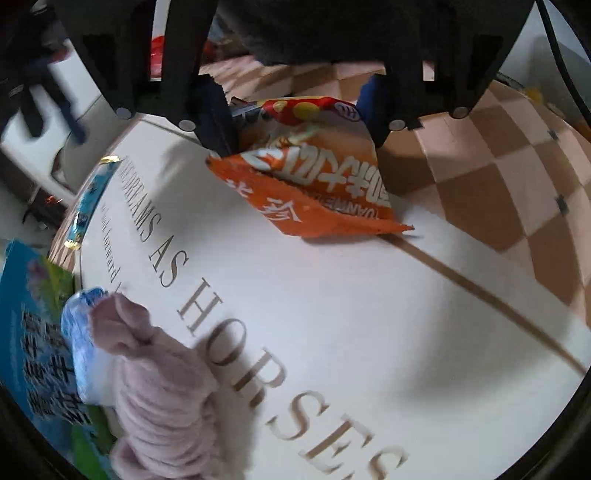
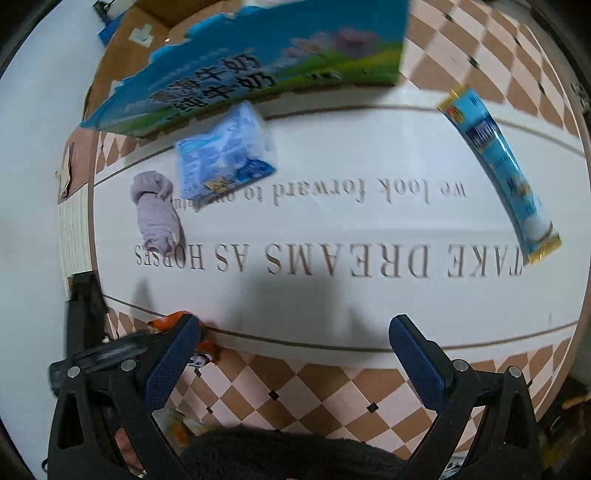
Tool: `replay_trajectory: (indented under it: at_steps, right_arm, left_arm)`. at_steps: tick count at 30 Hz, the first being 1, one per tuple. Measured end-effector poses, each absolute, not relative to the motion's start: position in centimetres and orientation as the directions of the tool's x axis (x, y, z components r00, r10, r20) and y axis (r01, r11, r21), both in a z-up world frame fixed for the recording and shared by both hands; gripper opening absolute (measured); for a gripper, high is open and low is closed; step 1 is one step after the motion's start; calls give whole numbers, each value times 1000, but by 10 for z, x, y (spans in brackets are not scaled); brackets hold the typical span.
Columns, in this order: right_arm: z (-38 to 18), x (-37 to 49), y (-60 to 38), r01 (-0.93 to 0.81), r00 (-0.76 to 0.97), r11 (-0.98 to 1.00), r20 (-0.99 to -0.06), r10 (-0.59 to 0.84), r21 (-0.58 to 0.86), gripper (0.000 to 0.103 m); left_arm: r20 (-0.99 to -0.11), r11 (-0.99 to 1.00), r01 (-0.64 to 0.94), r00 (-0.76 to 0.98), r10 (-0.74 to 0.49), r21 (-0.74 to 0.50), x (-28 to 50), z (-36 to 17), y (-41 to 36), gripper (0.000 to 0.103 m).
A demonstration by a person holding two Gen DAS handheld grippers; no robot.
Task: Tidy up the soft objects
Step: 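Grasp the orange snack bag with left tool while right tool grasps the lilac sock, then place orange bag and lilac sock into the box and release both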
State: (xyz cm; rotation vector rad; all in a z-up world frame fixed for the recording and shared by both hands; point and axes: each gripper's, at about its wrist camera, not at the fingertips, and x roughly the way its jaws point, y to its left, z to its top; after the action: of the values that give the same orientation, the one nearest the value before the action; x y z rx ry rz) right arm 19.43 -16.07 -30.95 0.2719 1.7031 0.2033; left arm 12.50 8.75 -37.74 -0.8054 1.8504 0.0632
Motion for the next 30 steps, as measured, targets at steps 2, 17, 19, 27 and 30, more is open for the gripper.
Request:
replay_trajectory:
  at_steps: [2,17,19,27,30]
  right_arm:
    - [-303,206,-145,22,-133,956,-946,294,294,103]
    - [-376,287,54,-287,-278,941,-956,99,181,77]
    - [-391,285,62,-302,-304,940,-950,64,160,52]
    - [-379,263,33,-296,-286,941,-955,79,166,39]
    - [-348,259,11,-276,-251,938,-958,139,209,39]
  left_arm:
    - [-916,870,-437,-208,-343,-227,130,-365,84,49]
    - [-980,957,-284,-200,-3,56,155,-363,138,39]
    - [-980,959,-277,-197,1,57,154,-364,135,38]
    - [-991,969,-248,-133,-27,7,149,-335,124,32]
    - [-997,978,-204,-53,-56,-44,166,-294,111,33]
